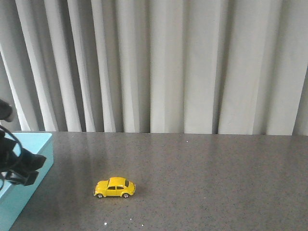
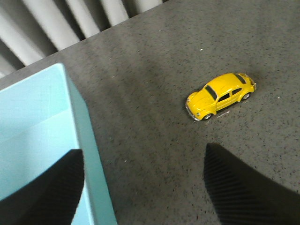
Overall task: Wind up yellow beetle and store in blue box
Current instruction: 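Move the left gripper down over the rolling yellow beetle, then close the left gripper on the beetle and lift it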
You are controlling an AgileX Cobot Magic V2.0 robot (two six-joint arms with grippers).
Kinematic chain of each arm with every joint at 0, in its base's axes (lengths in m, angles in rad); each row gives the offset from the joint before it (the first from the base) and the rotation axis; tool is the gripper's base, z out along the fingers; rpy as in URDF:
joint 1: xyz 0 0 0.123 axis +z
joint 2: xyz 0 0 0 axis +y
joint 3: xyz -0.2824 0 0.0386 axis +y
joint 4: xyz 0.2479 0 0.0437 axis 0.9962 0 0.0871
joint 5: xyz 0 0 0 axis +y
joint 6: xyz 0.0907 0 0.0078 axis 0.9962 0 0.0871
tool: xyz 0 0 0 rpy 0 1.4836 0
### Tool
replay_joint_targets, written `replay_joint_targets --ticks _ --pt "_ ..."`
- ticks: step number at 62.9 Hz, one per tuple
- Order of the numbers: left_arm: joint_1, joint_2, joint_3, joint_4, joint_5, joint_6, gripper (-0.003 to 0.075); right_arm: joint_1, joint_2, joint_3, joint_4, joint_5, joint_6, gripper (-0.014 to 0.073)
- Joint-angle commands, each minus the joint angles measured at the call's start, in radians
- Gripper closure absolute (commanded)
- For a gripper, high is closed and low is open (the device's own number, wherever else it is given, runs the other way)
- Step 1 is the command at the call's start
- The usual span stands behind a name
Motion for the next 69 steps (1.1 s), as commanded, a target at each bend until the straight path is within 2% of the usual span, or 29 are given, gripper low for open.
replay_joint_targets --ticks 1,15,28,41,57,69 --pt "-0.023 0.069 -0.095 -0.096 -0.024 0.139 0.0196 0.002 -0.002 -0.024 -0.006 -0.046 0.003 0.0088" --pt "-0.076 0.296 -0.276 -0.107 0.104 0.314 0.0196 0.002 -0.002 -0.024 -0.006 -0.046 0.003 0.0088" --pt "-0.075 0.5 -0.464 -0.129 0.296 0.461 0.0196 0.002 -0.002 -0.024 -0.006 -0.045 0.003 0.0088" --pt "-0.075 0.659 -0.627 -0.232 0.358 0.566 0.0196 0.002 -0.002 -0.024 -0.006 -0.045 0.003 0.0088" --pt "-0.076 0.807 -0.814 -0.286 0.482 0.61 0.0196 0.002 -0.002 -0.024 -0.006 -0.045 0.003 0.0088" --pt "-0.076 0.904 -0.939 -0.293 0.514 0.611 0.0196 0.002 -0.002 -0.024 -0.006 -0.045 0.003 0.0088"
